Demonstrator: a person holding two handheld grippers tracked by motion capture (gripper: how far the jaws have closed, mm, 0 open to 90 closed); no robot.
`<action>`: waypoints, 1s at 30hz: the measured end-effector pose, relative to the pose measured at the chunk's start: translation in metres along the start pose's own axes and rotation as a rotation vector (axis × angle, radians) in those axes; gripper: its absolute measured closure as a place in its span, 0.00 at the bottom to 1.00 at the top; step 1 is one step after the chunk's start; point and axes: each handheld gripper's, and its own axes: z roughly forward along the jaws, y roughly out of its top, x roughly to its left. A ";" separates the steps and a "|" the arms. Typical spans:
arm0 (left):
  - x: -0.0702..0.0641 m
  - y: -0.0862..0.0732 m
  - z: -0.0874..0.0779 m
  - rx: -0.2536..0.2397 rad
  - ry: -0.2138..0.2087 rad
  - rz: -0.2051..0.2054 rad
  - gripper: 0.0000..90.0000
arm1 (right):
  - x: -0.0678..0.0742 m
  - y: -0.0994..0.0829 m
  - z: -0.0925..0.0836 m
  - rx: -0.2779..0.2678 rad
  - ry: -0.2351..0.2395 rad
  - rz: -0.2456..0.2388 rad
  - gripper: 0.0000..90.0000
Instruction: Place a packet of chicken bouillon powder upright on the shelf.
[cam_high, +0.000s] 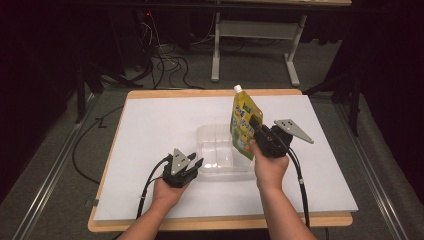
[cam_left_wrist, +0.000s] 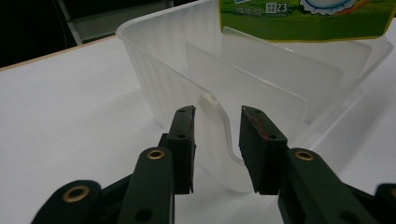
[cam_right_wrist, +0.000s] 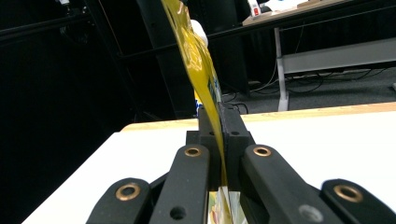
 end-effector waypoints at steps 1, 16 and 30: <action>0.000 0.000 0.000 0.000 0.002 0.003 0.75 | 0.001 -0.001 0.000 -0.002 -0.001 0.003 1.00; -0.001 0.000 0.000 0.002 0.019 0.011 0.80 | 0.006 -0.013 0.004 0.003 0.016 0.024 1.00; -0.001 0.000 0.000 0.007 0.018 -0.001 0.81 | -0.010 -0.033 -0.002 -0.051 0.081 0.009 1.00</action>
